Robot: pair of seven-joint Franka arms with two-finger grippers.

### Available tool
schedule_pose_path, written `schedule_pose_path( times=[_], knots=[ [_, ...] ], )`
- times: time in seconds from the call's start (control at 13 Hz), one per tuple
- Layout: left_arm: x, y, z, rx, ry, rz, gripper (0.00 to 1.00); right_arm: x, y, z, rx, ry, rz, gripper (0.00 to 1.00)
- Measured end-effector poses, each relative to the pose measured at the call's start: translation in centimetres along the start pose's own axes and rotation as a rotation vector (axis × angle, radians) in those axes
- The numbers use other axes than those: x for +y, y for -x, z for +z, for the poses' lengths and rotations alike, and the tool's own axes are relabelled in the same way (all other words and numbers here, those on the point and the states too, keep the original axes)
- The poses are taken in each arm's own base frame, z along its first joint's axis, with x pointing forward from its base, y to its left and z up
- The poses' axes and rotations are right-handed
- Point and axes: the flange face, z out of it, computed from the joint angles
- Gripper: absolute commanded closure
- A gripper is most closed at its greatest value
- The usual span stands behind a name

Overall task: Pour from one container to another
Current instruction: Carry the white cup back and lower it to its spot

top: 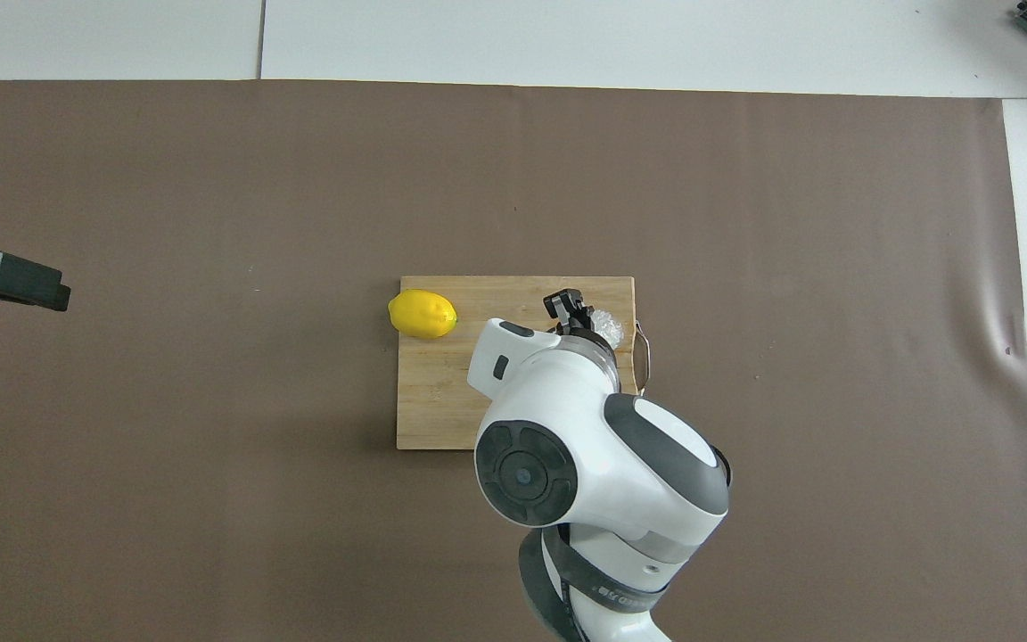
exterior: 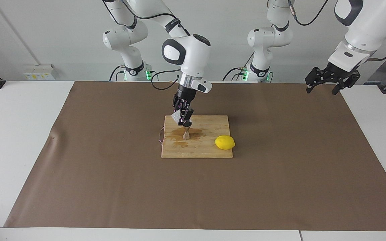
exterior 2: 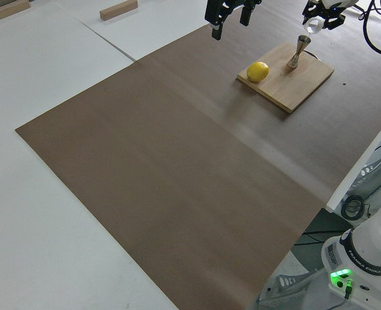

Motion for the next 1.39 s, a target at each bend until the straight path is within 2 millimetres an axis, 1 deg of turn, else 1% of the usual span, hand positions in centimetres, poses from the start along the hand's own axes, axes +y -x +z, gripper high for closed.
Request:
schedule_pose_path(
  times=[0.39, 0.62, 0.85, 1.0, 1.16, 1.39],
  knots=[
    [0.0, 0.0, 0.0, -0.001, 0.0, 0.0, 0.0, 0.9, 2.8, 0.8, 0.074, -0.058, 0.124, 1.0],
    [0.0, -0.2, 0.3, -0.006, 0.001, 0.0, 0.0, 1.2, 3.7, 1.0, 0.13, -0.088, 0.188, 1.0],
    [0.0, -0.2, 0.4, -0.008, 0.001, 0.0, 0.0, 1.2, 4.1, 1.2, 0.177, -0.12, 0.235, 1.0],
    [0.0, -0.2, 0.4, -0.008, 0.001, 0.0, 0.0, 1.3, 5.3, 1.7, 0.214, -0.147, 0.269, 1.0],
    [0.0, -0.2, 0.4, -0.008, 0.001, 0.0, 0.0, 1.4, 7.7, 2.9, 0.282, -0.186, 0.288, 1.0],
    [0.0, -0.2, 0.4, -0.008, 0.001, 0.0, 0.0, 1.2, 12.9, 5.5, 0.36, -0.23, 0.316, 1.0]
  ],
)
